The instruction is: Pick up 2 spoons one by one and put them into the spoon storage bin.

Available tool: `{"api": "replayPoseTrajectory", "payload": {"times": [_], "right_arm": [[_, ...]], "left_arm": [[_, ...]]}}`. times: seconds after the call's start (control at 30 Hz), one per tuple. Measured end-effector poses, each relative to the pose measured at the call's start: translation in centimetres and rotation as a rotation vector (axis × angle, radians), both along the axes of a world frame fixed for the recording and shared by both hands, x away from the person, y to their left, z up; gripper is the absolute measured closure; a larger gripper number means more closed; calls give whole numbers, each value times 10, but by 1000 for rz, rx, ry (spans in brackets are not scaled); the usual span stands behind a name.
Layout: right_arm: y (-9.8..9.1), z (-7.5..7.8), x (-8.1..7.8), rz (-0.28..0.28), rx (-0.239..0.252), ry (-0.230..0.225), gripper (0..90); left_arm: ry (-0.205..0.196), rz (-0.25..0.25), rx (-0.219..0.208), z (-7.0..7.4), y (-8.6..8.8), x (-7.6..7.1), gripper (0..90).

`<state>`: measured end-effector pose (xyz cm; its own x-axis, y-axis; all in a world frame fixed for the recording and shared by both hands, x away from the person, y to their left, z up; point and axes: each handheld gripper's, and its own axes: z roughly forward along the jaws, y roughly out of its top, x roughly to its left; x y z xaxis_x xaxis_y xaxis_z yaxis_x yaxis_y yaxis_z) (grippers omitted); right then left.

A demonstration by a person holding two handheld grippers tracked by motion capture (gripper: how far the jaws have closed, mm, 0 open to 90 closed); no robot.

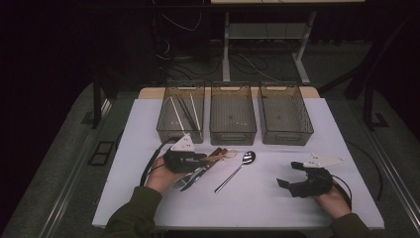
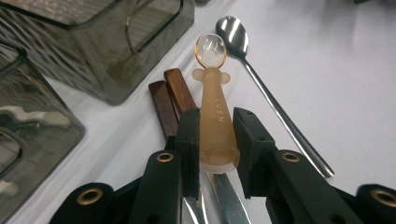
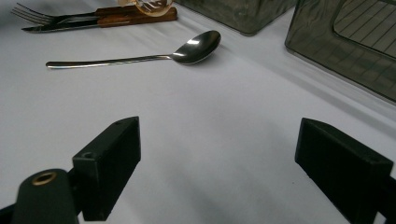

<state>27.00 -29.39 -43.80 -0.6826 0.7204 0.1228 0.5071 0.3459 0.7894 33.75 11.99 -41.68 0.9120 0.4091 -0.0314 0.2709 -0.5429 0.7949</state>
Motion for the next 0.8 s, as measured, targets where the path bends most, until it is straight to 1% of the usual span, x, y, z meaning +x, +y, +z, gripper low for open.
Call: {"api": "replayPoseTrajectory", "payload": {"times": [0.1,0.2,0.3,0.37,0.43,0.5,0.53,0.63,0.8], "right_arm": [[0,0,0,1,0,-1,144],[1,0,1,4,-1,0,144],[1,0,0,4,-2,-1,144],[1,0,0,6,1,-5,144],[1,0,0,6,-3,-6,144],[1,0,0,5,-4,-3,144],[1,0,0,5,-4,-3,144],[2,0,1,7,-6,-3,144],[3,0,0,8,-5,-4,144]], "left_arm": [[1,9,-11,3,1,0,723],[2,21,-37,7,3,-1,723],[-7,29,-53,13,3,-2,724],[-5,36,-74,17,3,-2,723],[-7,45,-90,20,2,-2,723],[-12,50,-97,23,1,-2,723],[-7,56,-107,24,0,-2,723],[-8,61,-102,27,-3,-1,723],[-15,73,-128,33,-8,2,723]]}}
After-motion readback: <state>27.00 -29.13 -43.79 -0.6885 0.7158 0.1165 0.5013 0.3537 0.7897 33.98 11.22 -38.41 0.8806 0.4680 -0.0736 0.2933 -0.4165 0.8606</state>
